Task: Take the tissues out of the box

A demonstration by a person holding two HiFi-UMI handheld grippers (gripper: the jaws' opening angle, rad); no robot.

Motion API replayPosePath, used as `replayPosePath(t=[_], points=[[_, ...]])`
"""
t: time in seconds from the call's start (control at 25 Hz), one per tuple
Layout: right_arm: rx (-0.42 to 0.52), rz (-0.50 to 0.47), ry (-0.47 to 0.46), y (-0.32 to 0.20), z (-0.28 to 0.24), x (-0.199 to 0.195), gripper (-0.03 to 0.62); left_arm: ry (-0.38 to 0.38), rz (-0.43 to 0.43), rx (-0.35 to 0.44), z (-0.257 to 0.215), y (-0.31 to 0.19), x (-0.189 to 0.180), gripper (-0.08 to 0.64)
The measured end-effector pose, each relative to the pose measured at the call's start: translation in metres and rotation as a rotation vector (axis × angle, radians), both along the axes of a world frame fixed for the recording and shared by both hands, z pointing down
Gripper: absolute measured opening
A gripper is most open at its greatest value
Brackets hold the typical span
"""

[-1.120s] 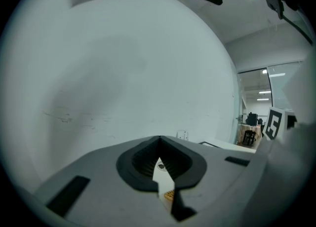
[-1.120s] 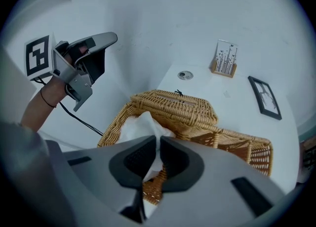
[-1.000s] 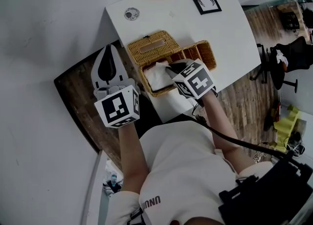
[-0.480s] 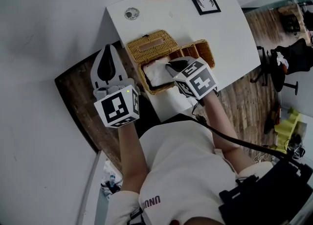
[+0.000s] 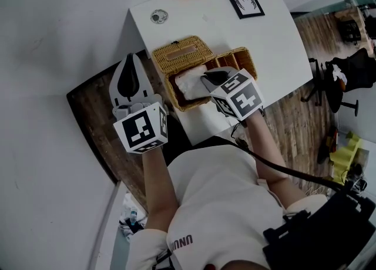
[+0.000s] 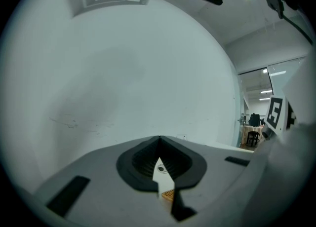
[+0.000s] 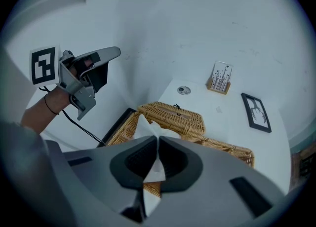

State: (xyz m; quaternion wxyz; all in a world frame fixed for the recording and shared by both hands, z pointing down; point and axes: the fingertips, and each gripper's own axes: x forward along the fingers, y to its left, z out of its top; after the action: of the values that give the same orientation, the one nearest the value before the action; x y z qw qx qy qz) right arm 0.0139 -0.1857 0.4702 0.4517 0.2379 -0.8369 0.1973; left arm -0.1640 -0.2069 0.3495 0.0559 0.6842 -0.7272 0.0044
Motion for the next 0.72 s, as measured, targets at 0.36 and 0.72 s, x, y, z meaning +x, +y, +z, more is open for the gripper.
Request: replayPosePath(t=[0.36,0.72], points=[[0.029,0.017,-0.017,0.001,-0.012,0.006,0.026,-0.005,-0.002,0.011,-0.004,0.009,0.004,0.009],[0.066,0.007,-0.039,0.002,-0.025,0.007,0.025,-0.010,-0.007,0.021,-0.008,0.016,0.007,0.009]])
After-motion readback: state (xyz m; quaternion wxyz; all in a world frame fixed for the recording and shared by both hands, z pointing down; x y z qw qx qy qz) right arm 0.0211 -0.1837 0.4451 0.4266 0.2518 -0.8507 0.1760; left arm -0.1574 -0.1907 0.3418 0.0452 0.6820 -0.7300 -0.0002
